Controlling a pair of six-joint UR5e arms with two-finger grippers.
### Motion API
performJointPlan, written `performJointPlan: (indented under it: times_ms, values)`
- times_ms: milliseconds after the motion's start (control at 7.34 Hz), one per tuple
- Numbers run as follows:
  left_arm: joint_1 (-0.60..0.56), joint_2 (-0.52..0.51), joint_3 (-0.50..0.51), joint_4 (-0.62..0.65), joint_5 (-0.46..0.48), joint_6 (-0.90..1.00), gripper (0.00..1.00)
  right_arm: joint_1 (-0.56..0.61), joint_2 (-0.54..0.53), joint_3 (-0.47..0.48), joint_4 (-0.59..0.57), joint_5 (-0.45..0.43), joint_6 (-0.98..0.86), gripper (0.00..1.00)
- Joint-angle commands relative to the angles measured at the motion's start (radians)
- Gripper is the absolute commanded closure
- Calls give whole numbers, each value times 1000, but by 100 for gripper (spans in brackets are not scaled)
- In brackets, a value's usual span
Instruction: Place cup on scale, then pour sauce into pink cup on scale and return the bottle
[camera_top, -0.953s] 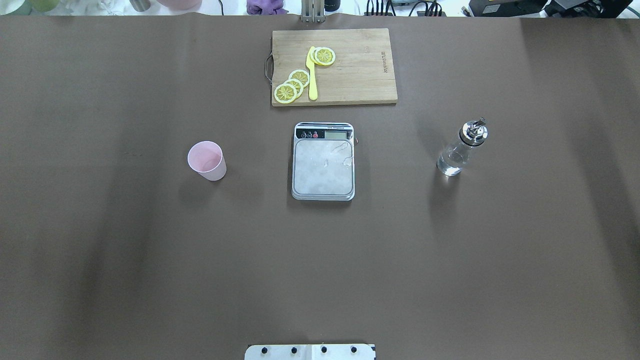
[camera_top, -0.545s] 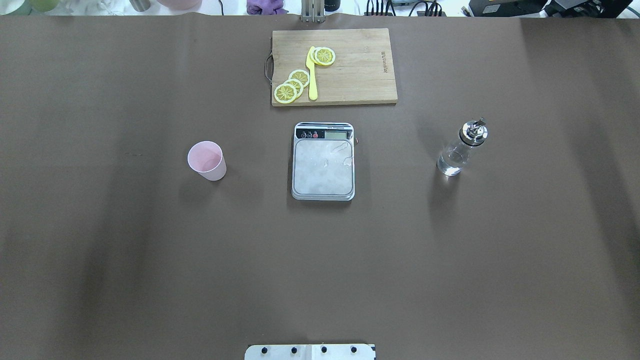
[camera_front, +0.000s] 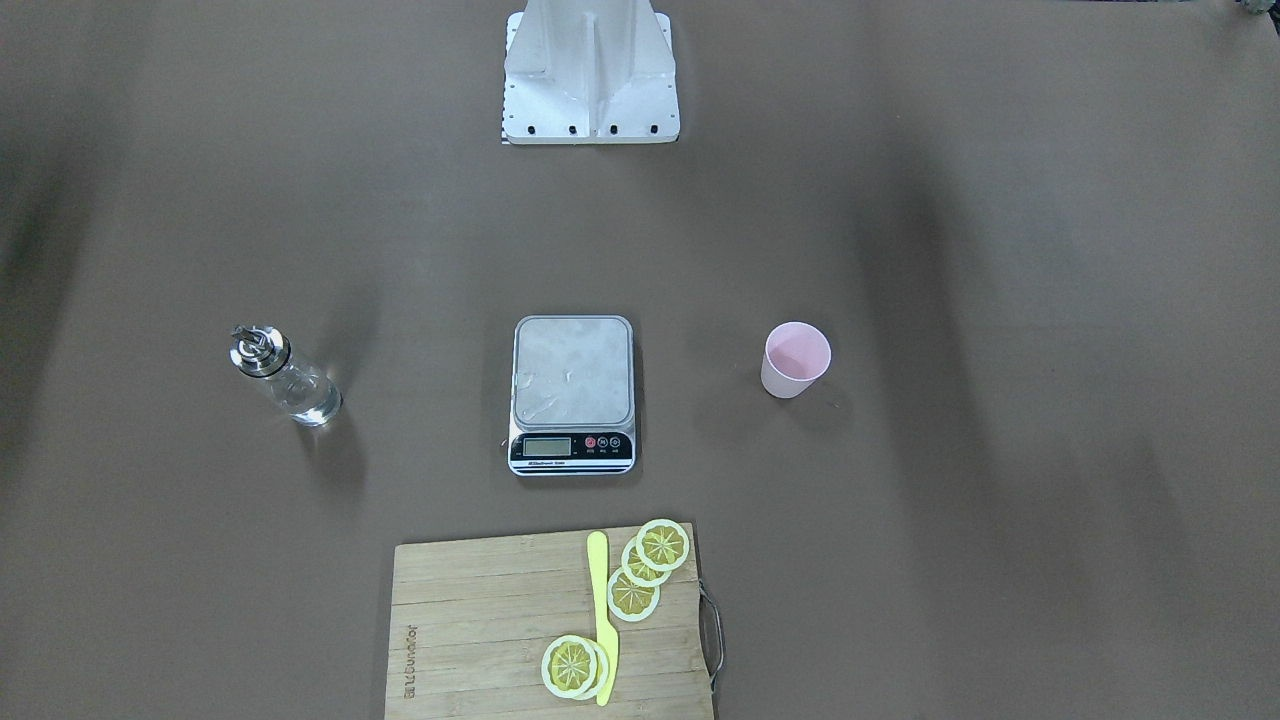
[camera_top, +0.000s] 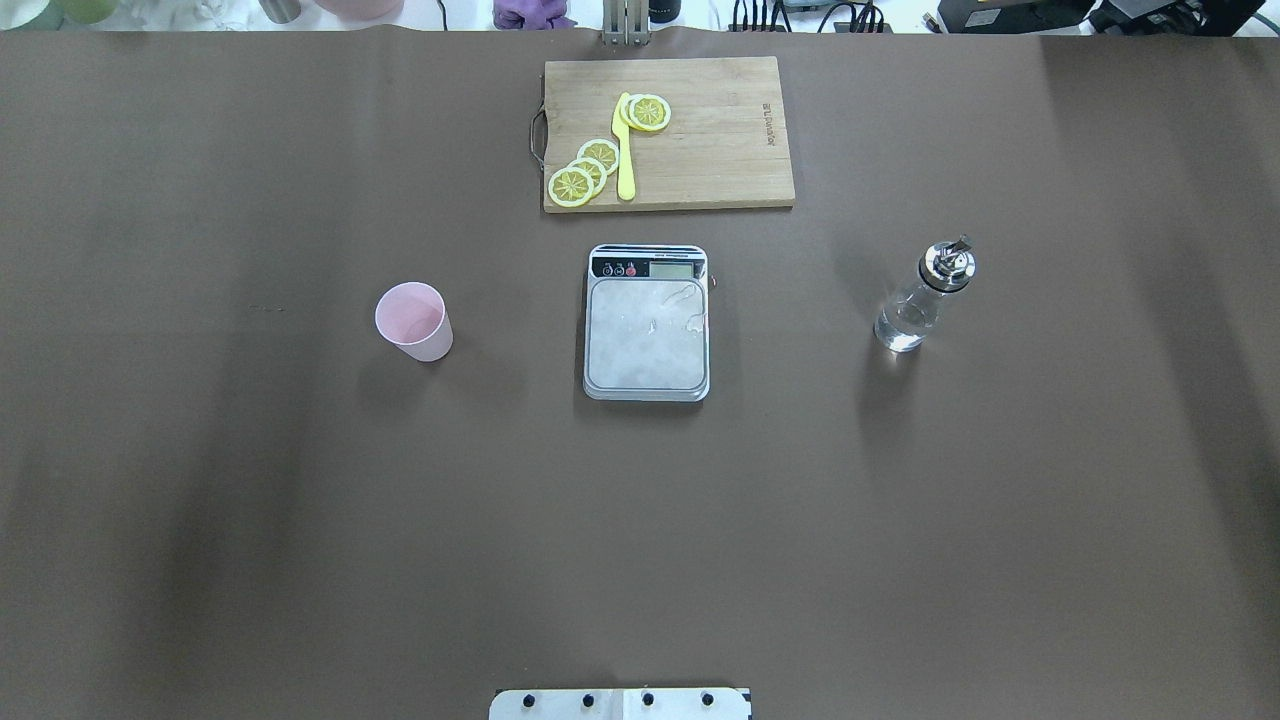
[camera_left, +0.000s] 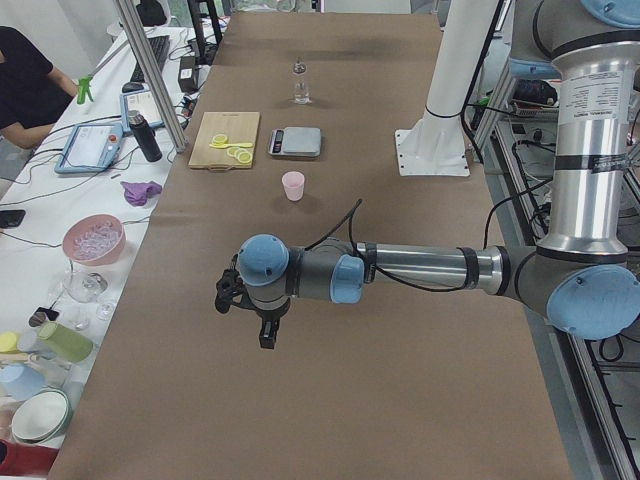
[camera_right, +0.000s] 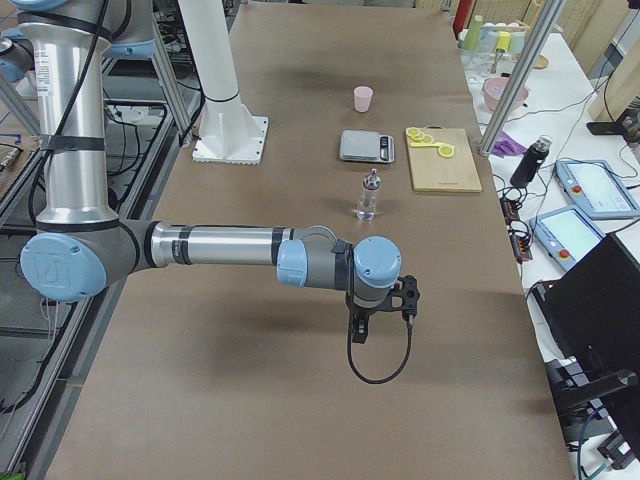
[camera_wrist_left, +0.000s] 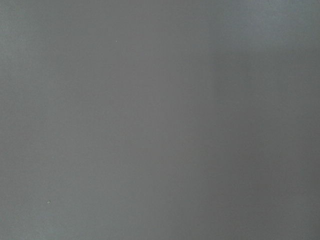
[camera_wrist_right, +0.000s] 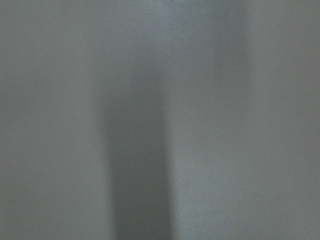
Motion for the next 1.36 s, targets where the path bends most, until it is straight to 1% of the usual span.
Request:
performJointPlan:
  times_ms: [0, 272, 409, 545, 681, 817, 953, 1089, 1226]
  values:
    - [0, 8, -1, -24, 2, -6, 1, 0, -1, 0, 0, -1, -4, 0]
    - [0, 5, -3, -22, 2, -20, 1, -2, 21, 15, 0, -5, 0, 0]
    - [0, -2, -1, -19, 3, -29, 1, -3, 28, 78, -2, -14, -9, 0]
    - [0, -3, -1, -21, 5, -40, 1, -3, 19, 74, 0, -14, -12, 0]
    - [3, -5, -3, -21, 26, -58, 1, -3, 8, 71, 0, -15, -6, 0]
    - [5, -9, -6, -21, 68, -84, 1, -3, 2, 68, 0, -17, -12, 0]
    - [5, -35, -36, -13, 71, -168, 1, -5, -15, 65, 2, -17, -12, 0]
    - [40, -57, -52, -11, 71, -243, 1, -5, -14, 65, 2, -18, -12, 0]
    - [69, -69, -93, -11, 65, -296, 1, -5, -14, 65, 2, -18, -12, 0]
